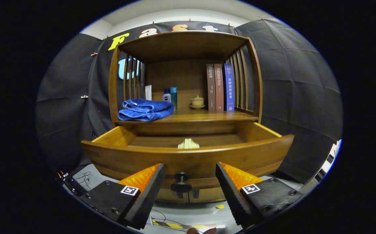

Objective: Pull open the drawer, take out the items inside it, and place them on the countertop above the cabinet.

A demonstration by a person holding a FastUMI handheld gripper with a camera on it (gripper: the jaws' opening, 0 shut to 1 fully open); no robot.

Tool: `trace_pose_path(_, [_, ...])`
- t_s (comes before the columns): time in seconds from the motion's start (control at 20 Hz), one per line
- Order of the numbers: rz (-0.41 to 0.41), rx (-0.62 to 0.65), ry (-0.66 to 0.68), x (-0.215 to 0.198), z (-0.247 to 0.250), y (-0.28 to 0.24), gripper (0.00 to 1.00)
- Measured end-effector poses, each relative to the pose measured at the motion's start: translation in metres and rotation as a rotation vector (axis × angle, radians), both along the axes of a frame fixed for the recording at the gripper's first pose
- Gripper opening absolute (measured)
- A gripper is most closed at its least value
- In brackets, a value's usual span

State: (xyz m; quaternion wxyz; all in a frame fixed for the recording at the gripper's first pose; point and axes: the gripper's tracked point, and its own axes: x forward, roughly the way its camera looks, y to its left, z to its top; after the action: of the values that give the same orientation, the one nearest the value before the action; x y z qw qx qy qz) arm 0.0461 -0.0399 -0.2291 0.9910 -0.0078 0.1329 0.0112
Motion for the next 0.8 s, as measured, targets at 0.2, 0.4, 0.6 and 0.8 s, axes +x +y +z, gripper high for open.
trace_pose_path(0.2, [0.071,-0.031,0.020,0.017,0.062,0.005,0.99])
trace_pose_path(0.4, [0.123,-0.045,0.170,0.059,0.076,0.007,0.99])
trace_pose_path(0.6, [0.106,-0.079,0.343,0.111,0.048,0.004,0.99])
trace_pose_path(0.8, [0.112,-0.044,0.585,0.137,-0.005,0.010,0.99])
